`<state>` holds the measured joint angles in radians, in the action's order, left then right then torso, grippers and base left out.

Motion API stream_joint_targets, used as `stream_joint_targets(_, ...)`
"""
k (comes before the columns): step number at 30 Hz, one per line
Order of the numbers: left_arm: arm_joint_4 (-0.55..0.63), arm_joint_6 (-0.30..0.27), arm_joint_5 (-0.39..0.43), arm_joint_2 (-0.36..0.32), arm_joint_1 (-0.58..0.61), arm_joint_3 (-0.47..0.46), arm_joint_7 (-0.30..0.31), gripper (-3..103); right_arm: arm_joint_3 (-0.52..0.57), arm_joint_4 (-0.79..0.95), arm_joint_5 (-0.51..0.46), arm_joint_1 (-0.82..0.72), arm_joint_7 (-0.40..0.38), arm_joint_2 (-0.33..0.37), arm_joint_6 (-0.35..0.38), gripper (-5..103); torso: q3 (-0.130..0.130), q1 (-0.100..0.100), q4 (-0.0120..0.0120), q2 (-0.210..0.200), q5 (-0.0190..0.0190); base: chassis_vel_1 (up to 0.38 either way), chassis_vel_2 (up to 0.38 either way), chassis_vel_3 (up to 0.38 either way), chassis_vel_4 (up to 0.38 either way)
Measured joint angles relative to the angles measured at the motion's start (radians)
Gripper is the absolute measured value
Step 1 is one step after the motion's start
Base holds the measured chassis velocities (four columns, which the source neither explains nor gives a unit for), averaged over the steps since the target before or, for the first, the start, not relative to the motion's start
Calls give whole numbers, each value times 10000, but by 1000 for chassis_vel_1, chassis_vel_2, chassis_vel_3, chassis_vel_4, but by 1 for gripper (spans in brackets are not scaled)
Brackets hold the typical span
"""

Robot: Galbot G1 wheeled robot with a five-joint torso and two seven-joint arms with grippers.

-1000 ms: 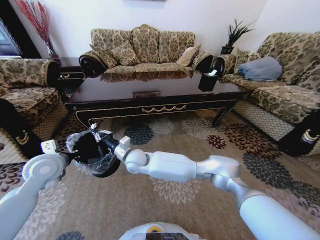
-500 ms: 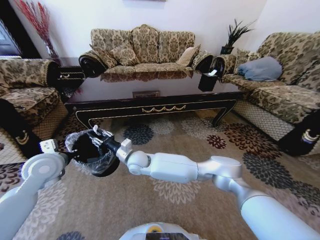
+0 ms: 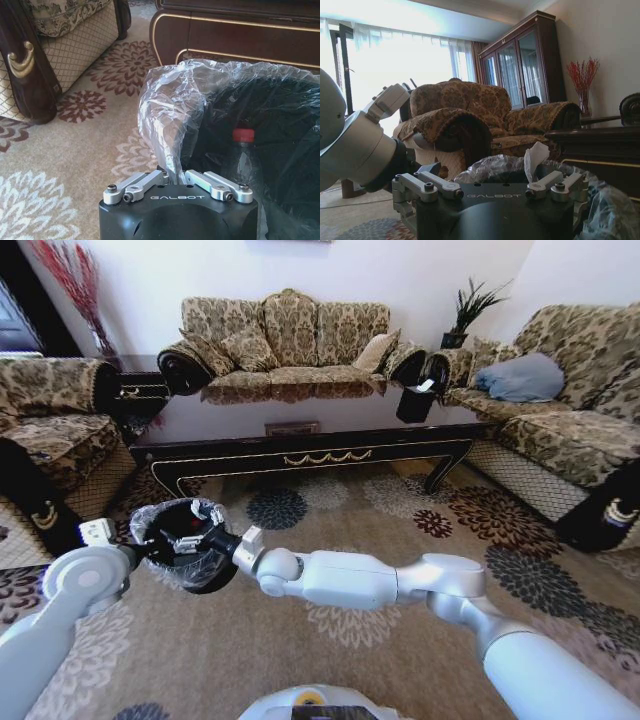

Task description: Move to the front of the table and pick up the trash from the floor, then place it into the trash bin.

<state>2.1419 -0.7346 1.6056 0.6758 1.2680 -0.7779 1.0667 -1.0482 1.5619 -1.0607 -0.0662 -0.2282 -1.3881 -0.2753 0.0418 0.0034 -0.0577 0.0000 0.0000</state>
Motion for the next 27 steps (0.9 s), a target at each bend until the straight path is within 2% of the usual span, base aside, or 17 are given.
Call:
stream_joint_targets(2,4,4,0,-20,0,-46,-4,2,-89,-6,-318,-64,-67,-97,140,100,0,0,0,0,1,0,0,0,0)
stream_joint_targets(10,43,6,0,-21,35,-107,-9,2,-247,-380,-259,-151,-462,-348,379,100,0,0,0,0,0,0,0,0,0)
stream_joint_targets(15,55,0,4,4,55,-143,-35,2,-395,-493,44,-62,-1312,-267,957,100,0,-1,5,0,0,0,0,0,0)
stream_joint_targets(16,70,1,6,8,56,-141,-52,2,-407,-408,47,-41,-1493,-229,1076,100,0,0,-4,0,0,0,0,0,0)
stream_joint_targets(18,47,1,-26,12,55,-147,-5,2,-405,-188,-56,21,-1853,-57,1261,100,-2,0,-6,0,2,0,0,0,0)
stream_joint_targets(20,46,1,-18,21,47,-145,-13,2,-405,-37,-122,59,-1941,5,1304,100,-2,0,2,0,3,0,0,0,0)
stream_joint_targets(27,-7,8,-179,61,-8,-80,-160,2,-311,148,-356,234,-1970,70,1244,100,-2,0,-1,0,2,0,0,0,0)
